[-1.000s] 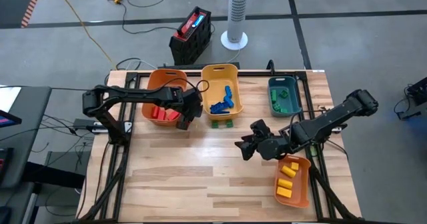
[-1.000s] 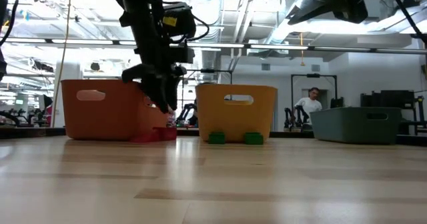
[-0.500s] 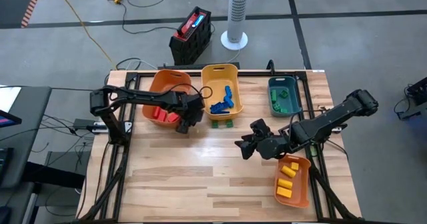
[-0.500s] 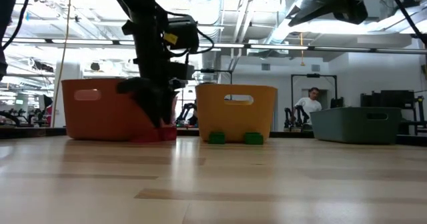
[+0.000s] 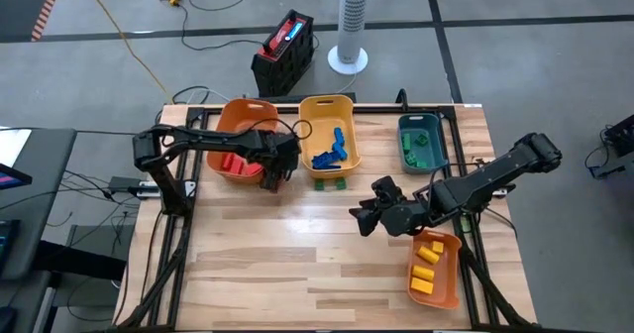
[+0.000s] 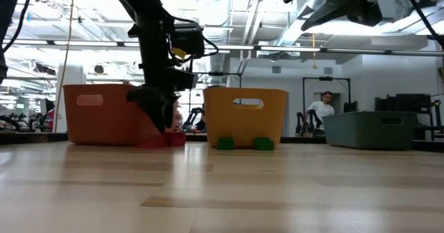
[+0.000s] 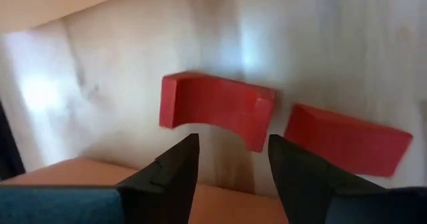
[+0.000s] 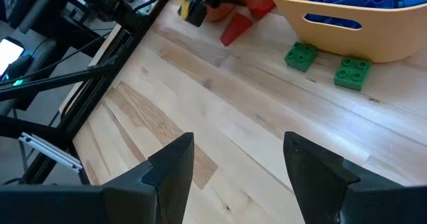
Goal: Sort blocks
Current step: Put the red block into the top orange bin
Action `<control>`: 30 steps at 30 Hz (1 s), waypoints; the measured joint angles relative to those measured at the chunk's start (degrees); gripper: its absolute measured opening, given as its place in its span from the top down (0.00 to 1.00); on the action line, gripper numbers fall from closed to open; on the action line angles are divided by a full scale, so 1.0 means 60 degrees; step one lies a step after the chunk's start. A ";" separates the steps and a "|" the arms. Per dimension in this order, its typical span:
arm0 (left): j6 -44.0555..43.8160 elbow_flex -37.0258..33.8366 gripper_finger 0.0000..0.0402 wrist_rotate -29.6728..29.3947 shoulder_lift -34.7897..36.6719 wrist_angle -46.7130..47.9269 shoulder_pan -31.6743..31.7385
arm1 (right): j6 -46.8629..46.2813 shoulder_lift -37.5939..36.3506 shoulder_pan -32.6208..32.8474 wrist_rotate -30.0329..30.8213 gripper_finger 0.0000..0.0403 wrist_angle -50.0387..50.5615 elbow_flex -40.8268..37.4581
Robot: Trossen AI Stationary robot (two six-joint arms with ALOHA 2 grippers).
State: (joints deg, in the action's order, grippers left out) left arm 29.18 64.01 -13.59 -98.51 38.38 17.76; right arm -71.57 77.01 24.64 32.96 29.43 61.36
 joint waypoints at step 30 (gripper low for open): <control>0.0906 0.1012 0.57 0.1023 -0.0641 0.0633 -0.0238 | 0.0001 0.0000 0.0011 -0.0095 0.41 0.0018 0.0000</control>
State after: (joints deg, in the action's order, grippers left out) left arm 34.61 70.08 -7.46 -102.36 42.17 16.33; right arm -71.57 77.01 24.71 32.39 29.54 61.36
